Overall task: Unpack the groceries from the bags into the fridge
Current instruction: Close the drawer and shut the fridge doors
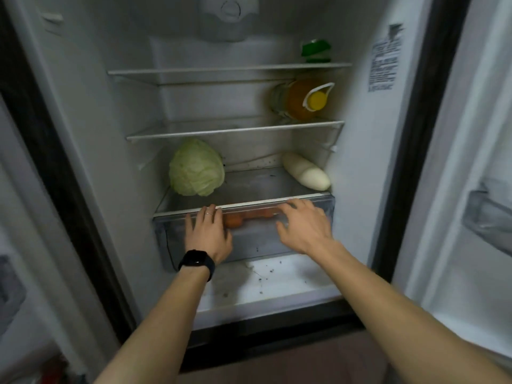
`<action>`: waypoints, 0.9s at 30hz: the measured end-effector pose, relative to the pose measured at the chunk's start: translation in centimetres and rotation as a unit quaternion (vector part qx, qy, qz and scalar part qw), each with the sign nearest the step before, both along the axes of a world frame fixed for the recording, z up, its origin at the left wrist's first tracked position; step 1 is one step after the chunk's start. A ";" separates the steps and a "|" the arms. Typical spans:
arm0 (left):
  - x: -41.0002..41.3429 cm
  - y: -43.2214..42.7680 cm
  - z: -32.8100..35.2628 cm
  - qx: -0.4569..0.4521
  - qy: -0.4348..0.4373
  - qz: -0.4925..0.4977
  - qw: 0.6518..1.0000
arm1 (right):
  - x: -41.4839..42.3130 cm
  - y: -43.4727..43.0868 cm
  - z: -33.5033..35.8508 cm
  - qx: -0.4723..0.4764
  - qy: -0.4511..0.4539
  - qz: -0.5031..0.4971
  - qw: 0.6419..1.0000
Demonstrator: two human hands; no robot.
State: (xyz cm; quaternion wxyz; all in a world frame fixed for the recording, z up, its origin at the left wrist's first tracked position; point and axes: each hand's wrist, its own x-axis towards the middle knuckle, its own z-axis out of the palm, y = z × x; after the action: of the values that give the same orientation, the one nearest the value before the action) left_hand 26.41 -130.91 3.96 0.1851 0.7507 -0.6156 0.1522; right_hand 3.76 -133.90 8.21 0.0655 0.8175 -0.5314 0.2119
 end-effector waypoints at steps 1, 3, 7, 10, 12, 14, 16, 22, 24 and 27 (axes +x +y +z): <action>-0.9 1.0 0.3 -0.005 0.003 -0.014 1.000 | -0.9 1.7 0.4 -0.004 -0.014 0.003 1.000; -3.0 3.1 0.4 -0.018 0.010 -0.053 0.998 | -3.2 5.2 0.6 -0.005 -0.048 0.012 0.999; -8.3 7.3 -0.3 -0.043 0.043 -0.134 0.989 | -8.6 11.8 -0.1 -0.037 -0.123 0.010 0.992; -12.7 10.1 -0.3 -0.065 0.065 -0.199 0.976 | -13.2 16.7 -0.7 -0.049 -0.171 -0.018 0.984; -15.7 11.5 0.1 -0.084 0.076 -0.238 0.965 | -16.4 19.5 -1.1 -0.063 -0.203 -0.036 0.977; -18.9 12.7 0.8 -0.104 0.090 -0.276 0.951 | -19.5 21.8 -1.5 -0.075 -0.242 -0.056 0.966; -22.1 13.8 1.6 -0.124 0.102 -0.313 0.936 | -22.4 23.7 -1.9 -0.084 -0.272 -0.082 0.955; -31.1 15.6 4.6 -0.195 0.098 -0.379 0.899 | -30.1 26.3 -2.6 -0.109 -0.345 -0.137 0.922; -33.8 16.1 5.7 -0.209 0.092 -0.381 0.896 | -32.3 26.3 -2.7 -0.125 -0.379 -0.150 0.905; -37.2 16.4 7.0 -0.228 0.104 -0.349 0.903 | -35.4 25.6 -2.7 -0.125 -0.441 -0.160 0.874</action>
State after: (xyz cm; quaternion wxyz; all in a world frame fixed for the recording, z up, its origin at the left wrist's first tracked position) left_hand -10.74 -114.52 10.99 0.4554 0.4366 -0.7641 0.1348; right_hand -31.69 -108.30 5.55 -0.0407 0.5284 -0.5977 0.6016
